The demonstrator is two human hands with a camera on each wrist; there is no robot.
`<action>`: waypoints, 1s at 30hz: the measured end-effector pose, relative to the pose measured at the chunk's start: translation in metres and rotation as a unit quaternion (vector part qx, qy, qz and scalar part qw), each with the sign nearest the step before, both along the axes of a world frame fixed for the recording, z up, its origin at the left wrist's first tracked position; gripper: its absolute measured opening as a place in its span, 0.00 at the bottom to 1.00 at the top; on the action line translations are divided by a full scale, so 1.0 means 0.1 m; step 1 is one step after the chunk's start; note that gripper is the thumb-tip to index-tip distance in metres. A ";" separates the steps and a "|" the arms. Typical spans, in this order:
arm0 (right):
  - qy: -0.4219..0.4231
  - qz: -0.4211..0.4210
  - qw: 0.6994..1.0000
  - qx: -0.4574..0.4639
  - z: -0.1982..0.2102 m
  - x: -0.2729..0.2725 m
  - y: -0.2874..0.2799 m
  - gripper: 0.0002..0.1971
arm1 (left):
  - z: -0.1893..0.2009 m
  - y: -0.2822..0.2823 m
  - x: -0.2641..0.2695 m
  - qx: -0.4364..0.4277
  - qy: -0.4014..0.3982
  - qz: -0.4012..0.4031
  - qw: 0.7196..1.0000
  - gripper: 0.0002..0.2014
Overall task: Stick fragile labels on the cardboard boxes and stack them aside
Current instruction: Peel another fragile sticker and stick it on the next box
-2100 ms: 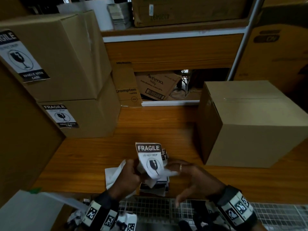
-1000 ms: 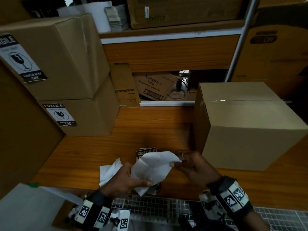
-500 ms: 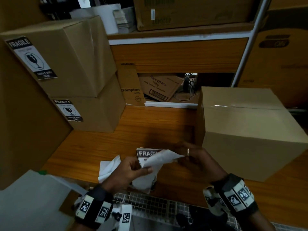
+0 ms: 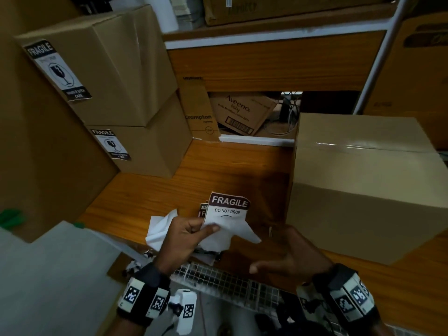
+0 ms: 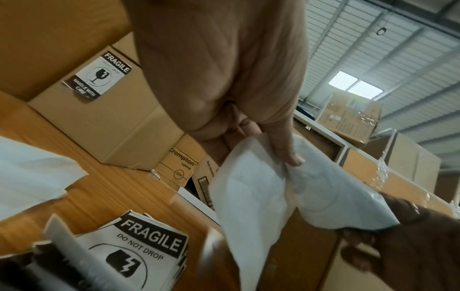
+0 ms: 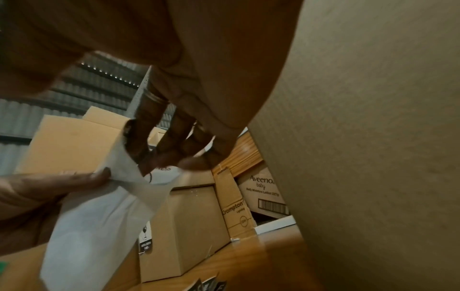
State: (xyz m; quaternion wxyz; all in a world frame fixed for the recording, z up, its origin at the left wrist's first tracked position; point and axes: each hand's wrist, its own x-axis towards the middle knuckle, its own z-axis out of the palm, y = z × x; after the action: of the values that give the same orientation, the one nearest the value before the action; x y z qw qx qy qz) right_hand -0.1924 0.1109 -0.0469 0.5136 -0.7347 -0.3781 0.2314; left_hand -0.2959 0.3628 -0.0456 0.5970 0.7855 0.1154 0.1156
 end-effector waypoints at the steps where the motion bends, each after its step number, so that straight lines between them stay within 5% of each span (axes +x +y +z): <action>1: 0.003 -0.020 0.999 0.027 -0.06 0.01 0.02 0.32 | -0.01 -0.01 -0.02 -0.004 0.007 -0.003 1.000 0.05; 5: -0.001 -0.089 0.991 0.098 -0.06 -0.05 0.30 0.08 | -0.10 -0.08 -0.09 -0.015 0.032 -0.006 0.999 0.11; 7: 0.013 -0.097 0.989 0.109 -0.01 -0.11 0.44 0.05 | -0.13 -0.11 -0.08 0.001 0.039 -0.016 0.999 0.16; 13: 0.102 -0.146 0.968 0.176 -0.04 -0.11 0.61 0.05 | -0.16 0.11 -0.08 0.005 0.000 -0.039 0.999 0.25; 18: 0.100 -0.229 0.948 0.200 -0.10 -0.17 0.76 0.13 | -0.21 0.40 -0.13 -0.026 -0.021 -0.058 0.998 0.21; 22: 0.138 -0.264 0.929 0.220 -0.01 -0.26 0.89 0.05 | -0.22 0.55 -0.15 -0.023 -0.040 -0.073 0.996 0.17; 30: 0.174 -0.297 0.903 0.258 0.06 -0.30 1.12 0.06 | -0.29 0.77 -0.11 -0.061 -0.066 -0.050 0.995 0.06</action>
State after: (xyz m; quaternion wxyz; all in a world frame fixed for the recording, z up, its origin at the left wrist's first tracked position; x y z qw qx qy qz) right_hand -0.2227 0.2228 -0.0411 0.7876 -0.6029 -0.0936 0.0862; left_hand -0.3064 0.4397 -0.0741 0.6548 0.7434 0.0430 0.1293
